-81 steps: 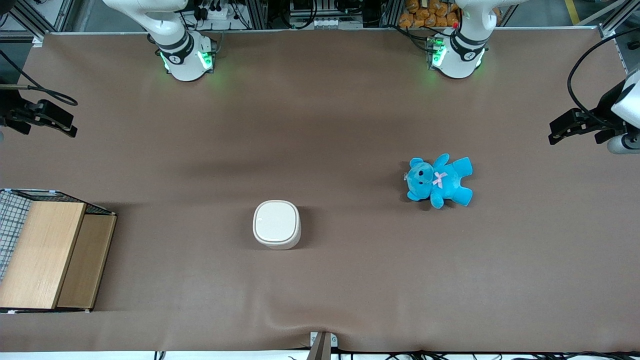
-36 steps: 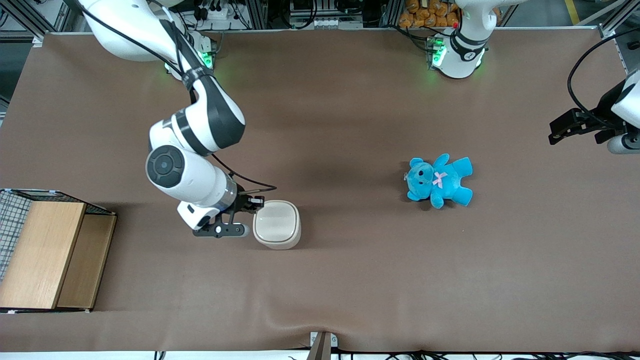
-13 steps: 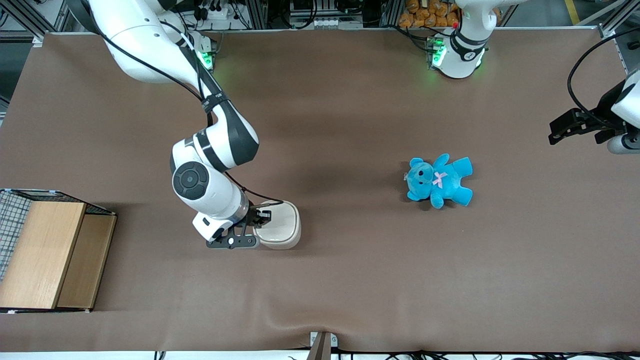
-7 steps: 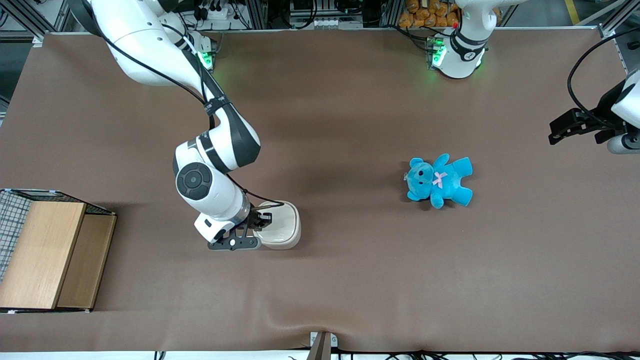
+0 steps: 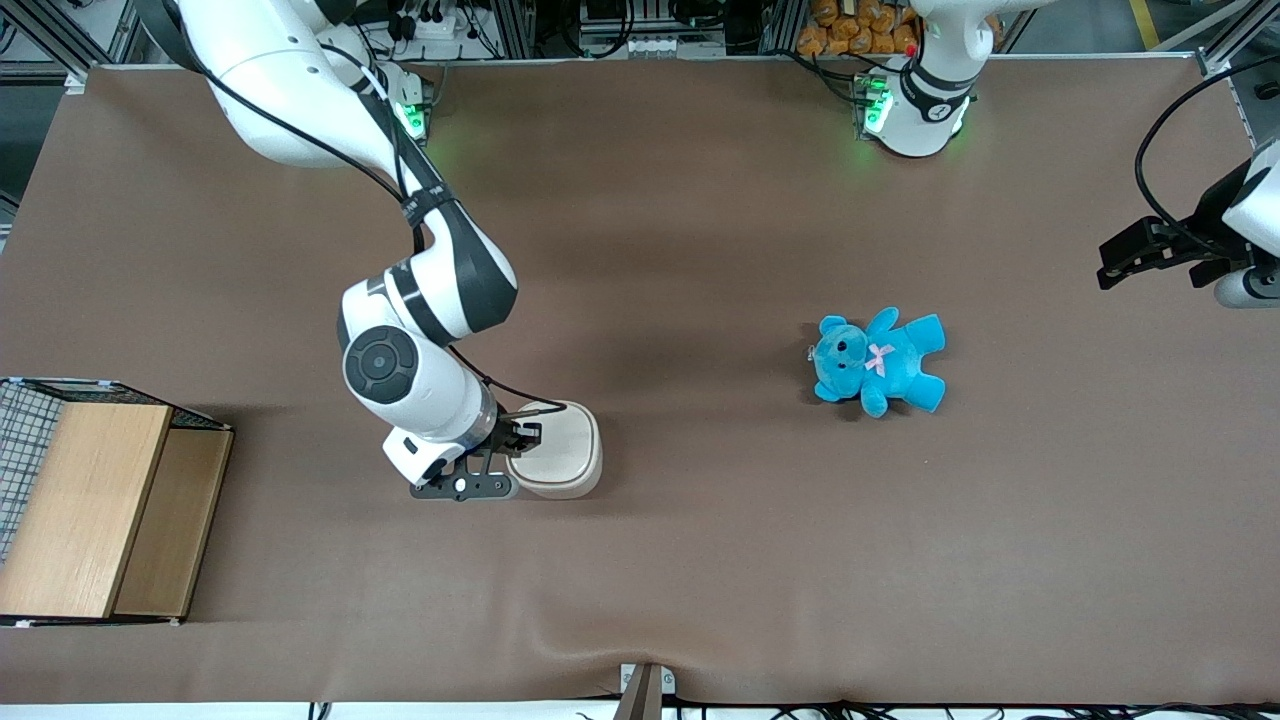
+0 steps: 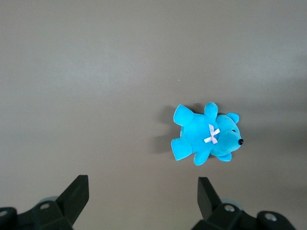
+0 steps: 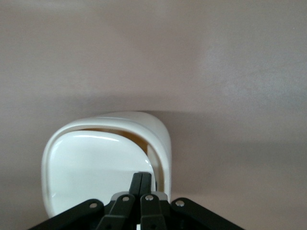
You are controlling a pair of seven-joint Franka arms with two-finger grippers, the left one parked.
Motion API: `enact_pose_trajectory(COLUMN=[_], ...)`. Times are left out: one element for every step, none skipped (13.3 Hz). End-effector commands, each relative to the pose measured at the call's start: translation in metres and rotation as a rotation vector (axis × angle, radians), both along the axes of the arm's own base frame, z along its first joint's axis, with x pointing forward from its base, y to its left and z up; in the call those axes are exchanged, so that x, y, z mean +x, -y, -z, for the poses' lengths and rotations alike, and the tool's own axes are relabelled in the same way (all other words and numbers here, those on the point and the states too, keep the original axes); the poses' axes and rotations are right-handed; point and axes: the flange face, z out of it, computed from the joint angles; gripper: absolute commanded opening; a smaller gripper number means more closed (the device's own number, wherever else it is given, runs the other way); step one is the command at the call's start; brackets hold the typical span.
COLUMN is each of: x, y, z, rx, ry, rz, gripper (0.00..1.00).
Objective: Open trash can with right arm
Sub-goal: 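Push the lid edge with the right gripper to flip the lid open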
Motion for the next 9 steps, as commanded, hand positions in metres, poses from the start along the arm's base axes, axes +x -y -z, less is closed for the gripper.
enact_pose_trajectory(x=[0.001,0.0,-0.002,-0.003,-0.005,-0.006,-0.008,-0.011,-0.011], y=[-0.007,-0.01,-0.014,-0.019,-0.023,-0.025,-0.027,-0.028,-0.026], z=[-0.025,-0.026,-0.028,-0.033,-0.04,-0.051,-0.063,-0.074,-0.083], rx=[0.051,0.06,0.066,0.084,0.114,0.156,0.19,0.199,0.195], ry=[-0.02,-0.026,-0.027,-0.029,-0.052,-0.085,-0.123,-0.154,-0.166], rz=[0.027,0.042,0.044,0.058,0.082,0.102,0.115,0.129,0.13], gripper=[0.0,0.0,0.0,0.0,0.0,0.0,0.0,0.0,0.0])
